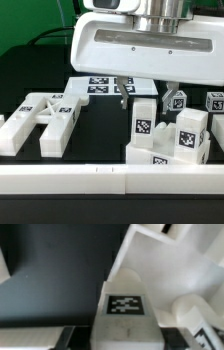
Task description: Assemble chair
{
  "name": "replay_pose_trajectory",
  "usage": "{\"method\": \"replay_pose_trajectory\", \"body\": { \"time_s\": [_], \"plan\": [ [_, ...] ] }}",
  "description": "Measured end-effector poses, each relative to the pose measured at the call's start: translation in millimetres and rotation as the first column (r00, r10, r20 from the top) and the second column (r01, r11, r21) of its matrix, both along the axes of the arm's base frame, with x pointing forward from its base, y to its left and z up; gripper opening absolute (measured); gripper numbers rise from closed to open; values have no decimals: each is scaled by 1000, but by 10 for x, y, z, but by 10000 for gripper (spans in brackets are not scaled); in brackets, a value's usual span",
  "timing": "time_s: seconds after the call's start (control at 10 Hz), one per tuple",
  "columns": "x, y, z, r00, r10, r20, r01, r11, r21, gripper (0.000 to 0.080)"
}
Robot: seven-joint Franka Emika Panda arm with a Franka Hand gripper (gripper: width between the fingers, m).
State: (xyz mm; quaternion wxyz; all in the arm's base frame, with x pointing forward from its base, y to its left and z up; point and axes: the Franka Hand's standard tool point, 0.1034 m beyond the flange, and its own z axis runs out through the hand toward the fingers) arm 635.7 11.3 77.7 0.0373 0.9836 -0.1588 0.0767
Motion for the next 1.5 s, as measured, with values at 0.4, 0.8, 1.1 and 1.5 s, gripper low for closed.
{"method": "replay_pose_trajectory", "body": {
  "time_s": [0.4,0.8,1.1,1.5],
  "plan": [
    [-8,11,-12,904,-428,9,425,900,101,295],
    [2,26,-15,727,-686,-17,681,717,149,295],
    [2,42,-15,572,-820,-33,811,558,176,295],
    [-1,106,-26,207,-973,-102,958,180,224,294]
  ]
}}
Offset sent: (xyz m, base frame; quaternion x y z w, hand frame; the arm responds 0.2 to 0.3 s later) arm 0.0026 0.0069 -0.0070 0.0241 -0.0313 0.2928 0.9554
